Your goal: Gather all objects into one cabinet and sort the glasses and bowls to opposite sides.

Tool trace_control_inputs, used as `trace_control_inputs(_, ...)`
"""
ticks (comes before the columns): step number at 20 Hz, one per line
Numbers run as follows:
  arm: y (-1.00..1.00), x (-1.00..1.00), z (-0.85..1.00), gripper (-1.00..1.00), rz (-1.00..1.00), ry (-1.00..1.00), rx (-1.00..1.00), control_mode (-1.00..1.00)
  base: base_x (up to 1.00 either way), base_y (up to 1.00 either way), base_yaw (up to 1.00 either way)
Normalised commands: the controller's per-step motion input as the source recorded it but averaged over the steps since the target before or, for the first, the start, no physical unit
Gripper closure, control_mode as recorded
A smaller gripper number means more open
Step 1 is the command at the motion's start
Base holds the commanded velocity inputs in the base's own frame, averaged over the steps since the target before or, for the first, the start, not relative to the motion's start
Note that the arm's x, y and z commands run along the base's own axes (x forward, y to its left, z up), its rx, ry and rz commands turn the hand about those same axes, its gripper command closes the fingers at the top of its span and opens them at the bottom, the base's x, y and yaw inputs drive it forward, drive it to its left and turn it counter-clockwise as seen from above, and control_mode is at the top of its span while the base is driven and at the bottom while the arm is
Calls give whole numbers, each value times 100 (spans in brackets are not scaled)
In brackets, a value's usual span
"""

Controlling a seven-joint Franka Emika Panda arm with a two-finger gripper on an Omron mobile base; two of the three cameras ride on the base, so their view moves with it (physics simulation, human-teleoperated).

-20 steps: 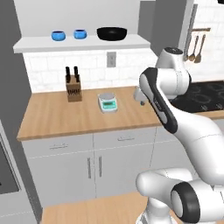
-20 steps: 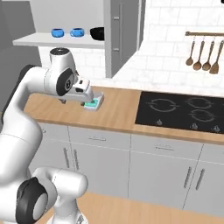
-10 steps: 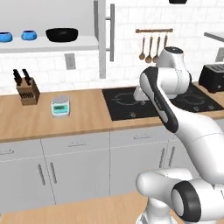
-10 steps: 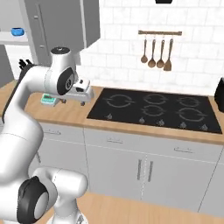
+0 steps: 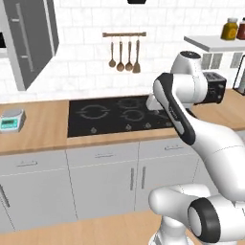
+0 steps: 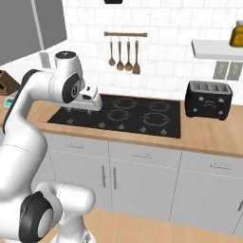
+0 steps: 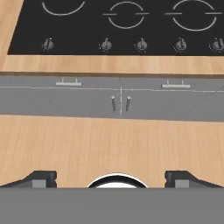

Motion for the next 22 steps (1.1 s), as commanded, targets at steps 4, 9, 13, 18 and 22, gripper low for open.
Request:
trace_control_inputs(4, 0, 0, 0, -100, 0, 0, 0, 100, 0, -100, 6)
trace_control_inputs(9, 0, 0, 0, -100, 0, 0, 0, 100, 0, -100, 11)
trace_control_inputs(13, 0, 0, 0, -100, 0, 0, 0, 100, 0, -100, 16)
trace_control_inputs(18, 0, 0, 0, -100, 0, 0, 0, 100, 0, -100, 17)
trace_control_inputs(22, 0, 0, 0, -100, 0, 0, 0, 100, 0, -100, 16)
